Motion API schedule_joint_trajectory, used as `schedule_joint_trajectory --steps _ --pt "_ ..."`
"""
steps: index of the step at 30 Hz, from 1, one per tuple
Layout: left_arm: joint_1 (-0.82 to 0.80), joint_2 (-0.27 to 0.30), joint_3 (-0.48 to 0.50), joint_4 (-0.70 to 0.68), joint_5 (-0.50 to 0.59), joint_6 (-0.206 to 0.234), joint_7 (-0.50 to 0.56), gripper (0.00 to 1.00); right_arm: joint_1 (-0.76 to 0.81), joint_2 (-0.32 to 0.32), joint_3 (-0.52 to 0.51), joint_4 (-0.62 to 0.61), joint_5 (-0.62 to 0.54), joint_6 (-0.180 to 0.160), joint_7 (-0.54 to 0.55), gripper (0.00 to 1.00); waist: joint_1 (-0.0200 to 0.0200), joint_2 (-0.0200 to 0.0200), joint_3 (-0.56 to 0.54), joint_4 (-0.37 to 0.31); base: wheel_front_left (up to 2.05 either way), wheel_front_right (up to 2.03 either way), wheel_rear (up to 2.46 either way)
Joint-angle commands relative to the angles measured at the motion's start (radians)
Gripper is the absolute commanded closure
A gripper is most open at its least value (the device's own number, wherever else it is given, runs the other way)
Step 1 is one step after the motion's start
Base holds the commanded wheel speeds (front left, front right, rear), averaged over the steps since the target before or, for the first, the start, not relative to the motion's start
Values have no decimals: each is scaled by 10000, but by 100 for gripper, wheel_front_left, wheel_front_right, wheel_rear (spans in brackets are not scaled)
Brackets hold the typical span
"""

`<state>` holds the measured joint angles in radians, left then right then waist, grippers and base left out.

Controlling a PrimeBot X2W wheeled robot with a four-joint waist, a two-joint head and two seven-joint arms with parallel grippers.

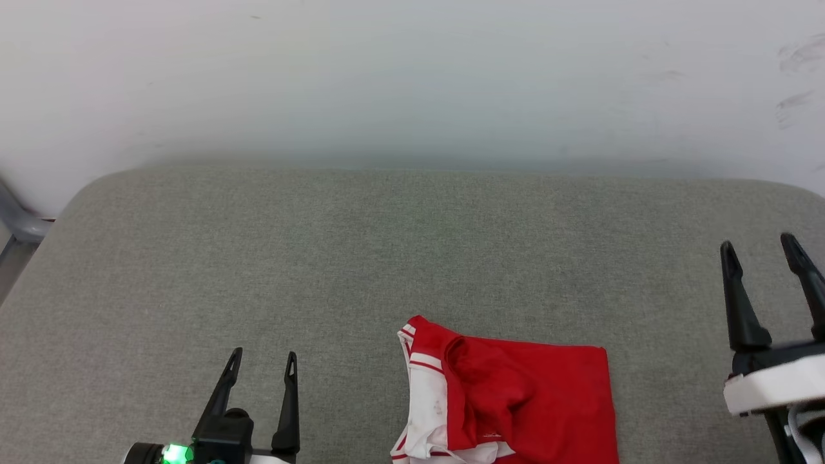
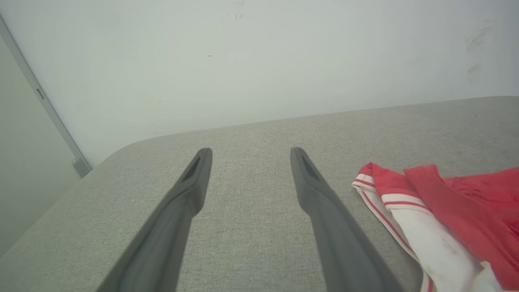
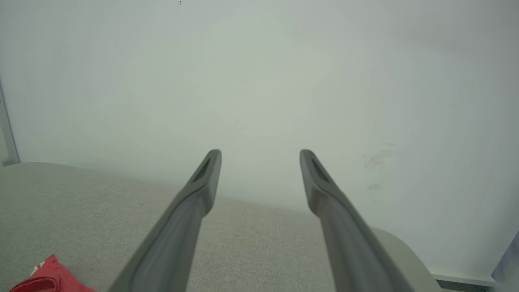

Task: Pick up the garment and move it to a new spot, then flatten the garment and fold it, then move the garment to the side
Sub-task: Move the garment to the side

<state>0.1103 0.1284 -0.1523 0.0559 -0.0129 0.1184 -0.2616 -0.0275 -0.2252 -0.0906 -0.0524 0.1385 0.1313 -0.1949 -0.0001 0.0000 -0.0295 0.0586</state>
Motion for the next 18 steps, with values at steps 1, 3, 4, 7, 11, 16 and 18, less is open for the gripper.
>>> schedule_joint_trajectory --steps 1,3,4,7,11,16,18 --pt "-118 14 -23 4 -32 1 -46 0 -458 -287 213 -15 338 -11 516 0 1 0 40 27 0 0 0" --pt "-139 0 -49 26 -37 -14 -46 0 -932 -748 561 46 807 -12 1402 0 1 0 75 65 0 0 0" --pt "-158 -10 -69 33 -42 -22 -46 0 -1148 -999 807 61 1135 -12 1921 0 1 0 99 90 0 0 0" --pt "-250 -33 -102 48 -49 -30 -46 0 -1669 -1609 1440 249 2101 -12 3435 0 1 0 175 188 0 0 0" --pt "-380 -66 -188 75 -18 -78 -46 0 -1930 -2348 2321 560 3421 -12 5759 0 1 0 286 343 0 0 0" --pt "-547 -118 -235 58 -15 -78 -46 0 -1721 -2919 3037 789 4919 -12 8035 0 1 0 530 559 0 0 0" --pt "-590 -129 -246 55 -9 -80 -46 0 -1658 -2970 3113 820 5183 -11 8340 0 1 0 579 600 0 0 0"
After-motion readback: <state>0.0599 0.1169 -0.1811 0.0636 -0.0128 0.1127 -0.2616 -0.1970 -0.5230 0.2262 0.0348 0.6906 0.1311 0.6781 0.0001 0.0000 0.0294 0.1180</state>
